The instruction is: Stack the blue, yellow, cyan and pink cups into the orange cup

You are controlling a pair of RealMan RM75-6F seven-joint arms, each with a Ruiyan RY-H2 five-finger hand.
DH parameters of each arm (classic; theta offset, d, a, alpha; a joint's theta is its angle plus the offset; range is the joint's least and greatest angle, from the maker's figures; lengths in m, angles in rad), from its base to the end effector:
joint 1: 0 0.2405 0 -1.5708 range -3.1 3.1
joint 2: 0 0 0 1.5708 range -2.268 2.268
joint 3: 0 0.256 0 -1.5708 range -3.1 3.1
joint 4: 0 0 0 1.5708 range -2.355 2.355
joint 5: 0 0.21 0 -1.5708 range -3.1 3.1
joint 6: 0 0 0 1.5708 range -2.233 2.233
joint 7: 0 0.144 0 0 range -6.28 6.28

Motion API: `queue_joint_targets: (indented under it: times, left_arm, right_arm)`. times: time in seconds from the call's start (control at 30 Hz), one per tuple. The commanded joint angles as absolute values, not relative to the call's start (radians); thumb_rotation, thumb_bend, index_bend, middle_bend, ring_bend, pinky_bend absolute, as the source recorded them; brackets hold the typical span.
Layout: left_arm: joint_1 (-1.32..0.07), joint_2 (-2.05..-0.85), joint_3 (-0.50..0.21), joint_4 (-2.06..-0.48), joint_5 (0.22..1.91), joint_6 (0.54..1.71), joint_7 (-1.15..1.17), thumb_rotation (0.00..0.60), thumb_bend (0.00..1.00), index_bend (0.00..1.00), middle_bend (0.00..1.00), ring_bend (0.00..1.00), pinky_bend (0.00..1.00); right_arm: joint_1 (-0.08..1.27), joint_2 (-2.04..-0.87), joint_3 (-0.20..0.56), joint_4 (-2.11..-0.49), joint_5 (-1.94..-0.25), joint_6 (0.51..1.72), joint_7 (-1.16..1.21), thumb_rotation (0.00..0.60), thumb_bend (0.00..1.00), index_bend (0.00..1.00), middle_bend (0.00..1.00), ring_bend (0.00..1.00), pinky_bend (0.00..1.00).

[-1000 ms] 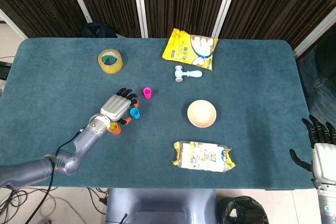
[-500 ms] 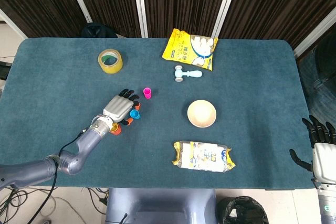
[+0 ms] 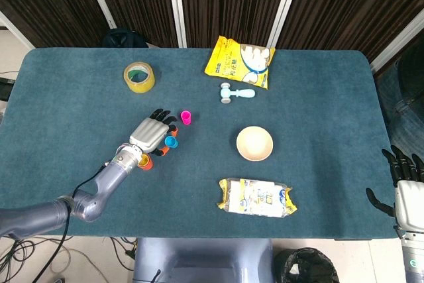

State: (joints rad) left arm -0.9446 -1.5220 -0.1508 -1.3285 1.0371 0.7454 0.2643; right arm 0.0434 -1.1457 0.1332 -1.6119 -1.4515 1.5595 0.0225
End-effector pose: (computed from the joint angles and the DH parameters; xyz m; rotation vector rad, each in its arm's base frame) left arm -0.1272 0.3932 -0.0193 -2.0250 -0.9028 -0.8038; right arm -0.3121 -0.1836 0.1753 1.2139 -0.8667 0.9877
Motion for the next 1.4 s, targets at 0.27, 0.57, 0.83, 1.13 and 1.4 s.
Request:
queue_joint_targets:
  times: [0.27, 0.57, 0.83, 1.13, 1.4]
  left_arm:
    - [-0.867, -1.296, -0.137, -1.572, 1.124, 0.824, 0.217, 0.6, 0.32, 0.43, 0.17, 0.0, 0.0]
    - [-0.794, -1.164, -0.084, -1.659, 1.204, 0.833, 0.126, 0.6, 0.32, 0.43, 0.17, 0.0, 0.0]
    - [-0.755, -1.171, -0.049, -1.628, 1.287, 0.849, 0.045, 0.6, 0.32, 0.43, 0.18, 0.0, 0.0]
    - [-0.75, -1.204, -0.03, -1.582, 1.342, 0.839, 0.002, 0.6, 0.32, 0.43, 0.18, 0.0, 0.0]
    - [-0.752, -1.232, -0.026, -1.552, 1.357, 0.829, -0.008, 0.6, 0.32, 0.42, 0.18, 0.0, 0.0]
  right_arm:
    - [0.039, -1.139, 0.138, -1.618, -1.449, 1.57, 0.028, 0.6, 0.32, 0.13, 0.08, 0.12, 0.03]
    - [0.038, -1.136, 0.138, -1.621, -1.451, 1.57, 0.03, 0.6, 0.32, 0.13, 0.08, 0.12, 0.03]
    - [0.04, -1.139, 0.136, -1.62, -1.452, 1.567, 0.026, 0.6, 0.32, 0.13, 0.08, 0.12, 0.03]
    - [0.039, -1.139, 0.136, -1.62, -1.452, 1.568, 0.027, 0.6, 0.32, 0.13, 0.08, 0.12, 0.03]
    - [0.039, -1.137, 0.137, -1.621, -1.452, 1.568, 0.03, 0.6, 0.32, 0.13, 0.08, 0.12, 0.03]
